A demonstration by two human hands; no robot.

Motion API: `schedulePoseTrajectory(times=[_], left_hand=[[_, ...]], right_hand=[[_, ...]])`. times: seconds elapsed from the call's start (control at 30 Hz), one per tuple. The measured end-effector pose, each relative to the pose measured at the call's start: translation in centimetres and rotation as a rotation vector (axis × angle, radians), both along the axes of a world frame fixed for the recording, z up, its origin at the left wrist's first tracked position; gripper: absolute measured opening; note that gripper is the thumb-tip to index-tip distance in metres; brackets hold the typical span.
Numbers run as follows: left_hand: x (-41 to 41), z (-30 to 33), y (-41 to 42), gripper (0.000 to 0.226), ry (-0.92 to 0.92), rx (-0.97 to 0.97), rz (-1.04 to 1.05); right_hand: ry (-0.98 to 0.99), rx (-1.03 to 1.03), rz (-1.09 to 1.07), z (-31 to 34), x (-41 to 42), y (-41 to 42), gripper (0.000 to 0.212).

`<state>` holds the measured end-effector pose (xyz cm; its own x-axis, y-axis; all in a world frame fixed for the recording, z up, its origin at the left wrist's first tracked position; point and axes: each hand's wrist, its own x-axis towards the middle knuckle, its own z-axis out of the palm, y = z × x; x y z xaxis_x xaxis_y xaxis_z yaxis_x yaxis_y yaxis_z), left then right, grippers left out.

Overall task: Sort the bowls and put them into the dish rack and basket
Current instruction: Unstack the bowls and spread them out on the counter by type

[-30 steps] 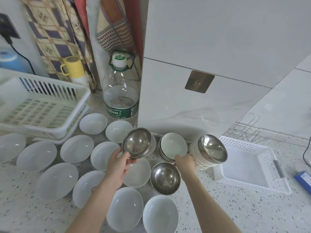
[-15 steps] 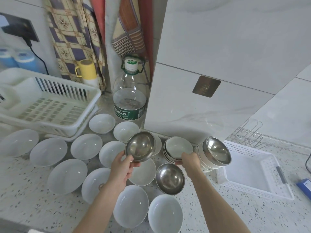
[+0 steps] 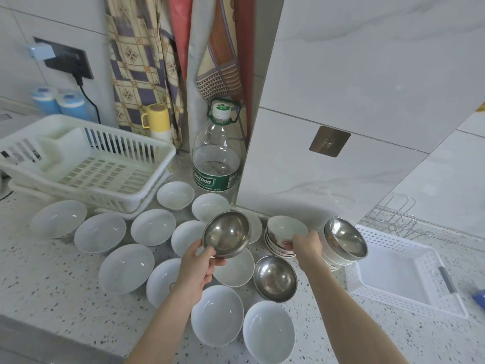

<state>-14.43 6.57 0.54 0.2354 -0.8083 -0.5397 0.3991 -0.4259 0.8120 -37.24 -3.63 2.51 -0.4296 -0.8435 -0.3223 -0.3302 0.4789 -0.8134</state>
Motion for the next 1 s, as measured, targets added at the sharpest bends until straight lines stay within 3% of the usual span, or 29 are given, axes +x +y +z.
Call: schedulePoseTrajectory(times=[0.23,0.53,1.0], left_hand=[[0.2,0.6,1.1,0.037,0.01,-0.012,0.003],[0.2,0.6,2.8,0.025,-0.048,0.007,-0.084],[-3.2,0.0,5.8,0.027,-0.089,0.056,-0.299]], right_hand=[[-0.246,-0.163,0.004,1.5,0.6,3.0,0.054],[-0.394,-0.062,-0.178,1.4,-0.6,12.1,0.03],[-0.408,-0.08,-0.568,-1.3,-3.5,21.7,0.043]])
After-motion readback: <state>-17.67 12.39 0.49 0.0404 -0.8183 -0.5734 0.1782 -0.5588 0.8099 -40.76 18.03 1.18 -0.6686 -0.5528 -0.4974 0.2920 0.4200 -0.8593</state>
